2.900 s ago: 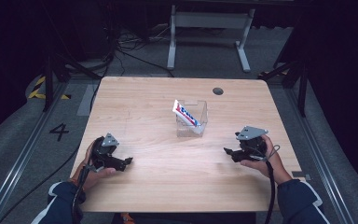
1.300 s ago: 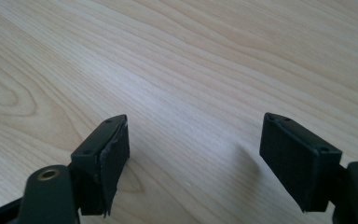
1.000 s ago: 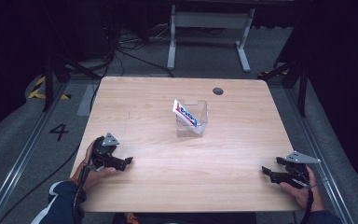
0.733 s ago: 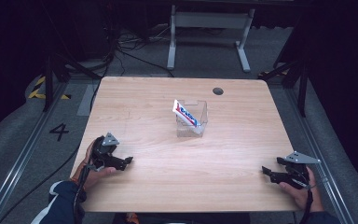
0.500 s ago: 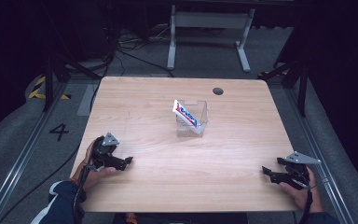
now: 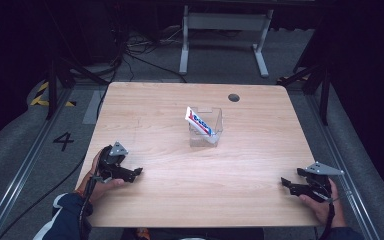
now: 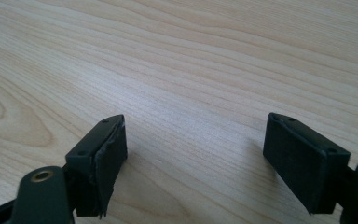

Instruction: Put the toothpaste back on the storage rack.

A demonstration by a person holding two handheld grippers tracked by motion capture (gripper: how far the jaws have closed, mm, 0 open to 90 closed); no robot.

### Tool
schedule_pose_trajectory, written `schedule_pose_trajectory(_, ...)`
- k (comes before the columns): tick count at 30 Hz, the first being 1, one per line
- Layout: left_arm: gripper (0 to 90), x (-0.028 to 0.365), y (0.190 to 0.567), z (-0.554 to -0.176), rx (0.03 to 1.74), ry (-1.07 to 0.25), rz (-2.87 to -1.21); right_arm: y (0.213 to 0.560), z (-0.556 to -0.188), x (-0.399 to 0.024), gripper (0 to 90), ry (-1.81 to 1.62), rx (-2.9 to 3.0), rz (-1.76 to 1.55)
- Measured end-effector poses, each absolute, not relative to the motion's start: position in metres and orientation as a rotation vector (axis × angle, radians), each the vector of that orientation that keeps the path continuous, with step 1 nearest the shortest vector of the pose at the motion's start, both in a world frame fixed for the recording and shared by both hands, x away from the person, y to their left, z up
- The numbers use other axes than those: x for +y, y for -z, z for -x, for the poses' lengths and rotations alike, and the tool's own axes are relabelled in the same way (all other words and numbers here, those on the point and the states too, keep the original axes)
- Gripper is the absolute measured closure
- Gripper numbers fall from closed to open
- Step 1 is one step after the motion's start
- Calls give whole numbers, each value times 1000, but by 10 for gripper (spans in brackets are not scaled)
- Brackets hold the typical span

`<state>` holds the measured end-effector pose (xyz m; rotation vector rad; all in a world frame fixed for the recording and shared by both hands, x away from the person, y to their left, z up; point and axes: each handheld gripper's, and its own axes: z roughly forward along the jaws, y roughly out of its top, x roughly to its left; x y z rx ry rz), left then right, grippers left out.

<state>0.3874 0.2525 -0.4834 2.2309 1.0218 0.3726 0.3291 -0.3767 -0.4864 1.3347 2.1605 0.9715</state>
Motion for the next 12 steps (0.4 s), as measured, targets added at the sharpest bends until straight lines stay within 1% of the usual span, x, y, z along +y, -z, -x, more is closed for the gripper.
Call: schedule_pose_trajectory(12,3,252,483,-388,1025,-395,-2236,486,-329,-377,223,-978,2158,-1337)
